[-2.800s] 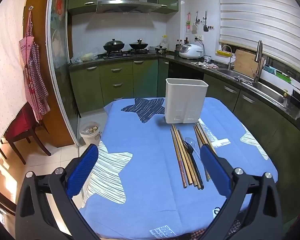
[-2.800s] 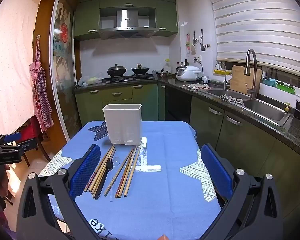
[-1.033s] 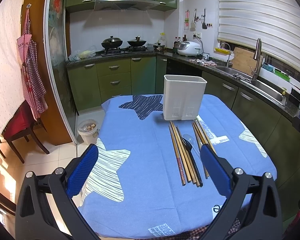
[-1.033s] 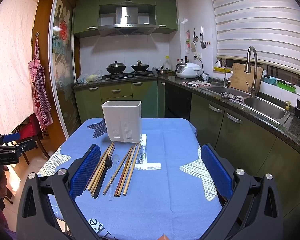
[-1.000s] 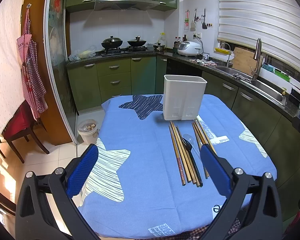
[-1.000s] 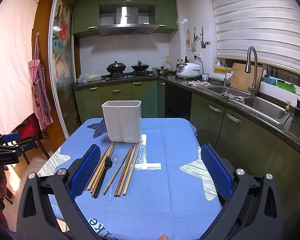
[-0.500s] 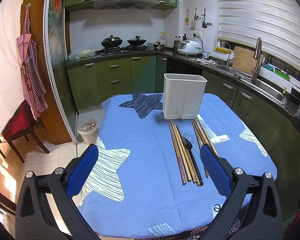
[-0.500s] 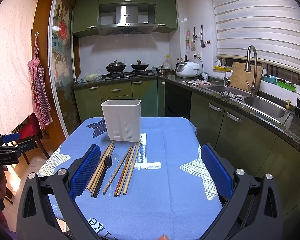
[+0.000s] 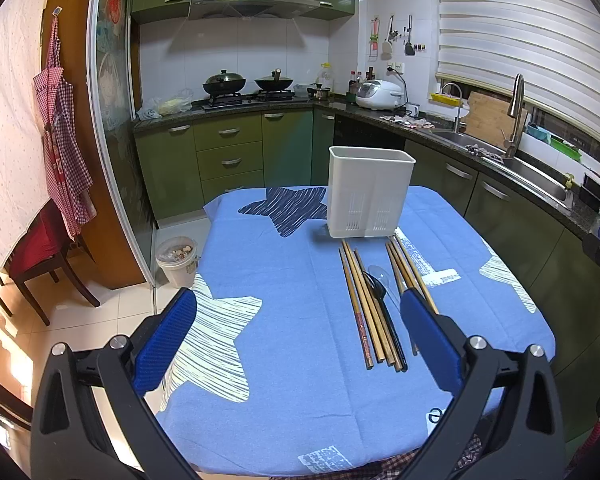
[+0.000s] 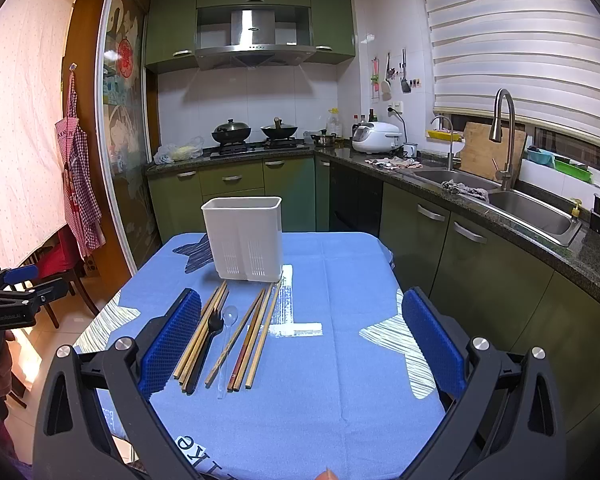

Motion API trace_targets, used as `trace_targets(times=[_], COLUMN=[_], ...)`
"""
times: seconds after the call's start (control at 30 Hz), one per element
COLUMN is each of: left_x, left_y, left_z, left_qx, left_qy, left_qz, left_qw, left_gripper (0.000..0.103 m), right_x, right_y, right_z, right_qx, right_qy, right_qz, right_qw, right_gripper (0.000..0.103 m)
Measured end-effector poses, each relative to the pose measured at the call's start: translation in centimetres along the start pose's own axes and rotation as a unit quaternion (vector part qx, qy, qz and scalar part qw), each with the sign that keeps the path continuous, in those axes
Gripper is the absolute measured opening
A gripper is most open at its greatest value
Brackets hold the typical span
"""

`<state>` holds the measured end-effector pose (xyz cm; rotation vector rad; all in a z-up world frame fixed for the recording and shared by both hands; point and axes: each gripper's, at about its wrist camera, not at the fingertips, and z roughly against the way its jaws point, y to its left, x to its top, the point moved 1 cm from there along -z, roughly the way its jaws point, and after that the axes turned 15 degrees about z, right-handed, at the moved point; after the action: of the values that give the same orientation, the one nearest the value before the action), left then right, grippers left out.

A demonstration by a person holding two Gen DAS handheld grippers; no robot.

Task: Organize utensils

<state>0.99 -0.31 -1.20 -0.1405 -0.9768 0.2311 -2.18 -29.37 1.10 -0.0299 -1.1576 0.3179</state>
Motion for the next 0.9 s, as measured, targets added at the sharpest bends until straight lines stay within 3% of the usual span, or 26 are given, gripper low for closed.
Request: trace_targets(times=[0.47, 0.7, 0.9], left_x=[-0.2, -0.3, 0.5], left_y=[0.2, -0.5, -2.6], left_z=[-0.3, -3.1, -7.6], left_qx=[0.001, 0.006, 0.006], left_qy=[0.004, 0.049, 0.108], left_qz=[0.000, -0.015, -0.027], left_qw=[1.0000, 0.9987, 0.9938], left_gripper=[0.097, 0.097, 0.097], right_x=[0.0, 0.5, 2.0], right_y=[0.2, 0.2, -0.4], right_z=[-0.5, -3.9, -8.8], right_qx=[0.000, 0.019, 0.072], right_qy=[0.007, 0.043, 0.090], right_qz=[0.000, 0.014, 0.007], right_qw=[1.000, 0.999, 0.993], right_gripper=[0.099, 0.099, 0.099])
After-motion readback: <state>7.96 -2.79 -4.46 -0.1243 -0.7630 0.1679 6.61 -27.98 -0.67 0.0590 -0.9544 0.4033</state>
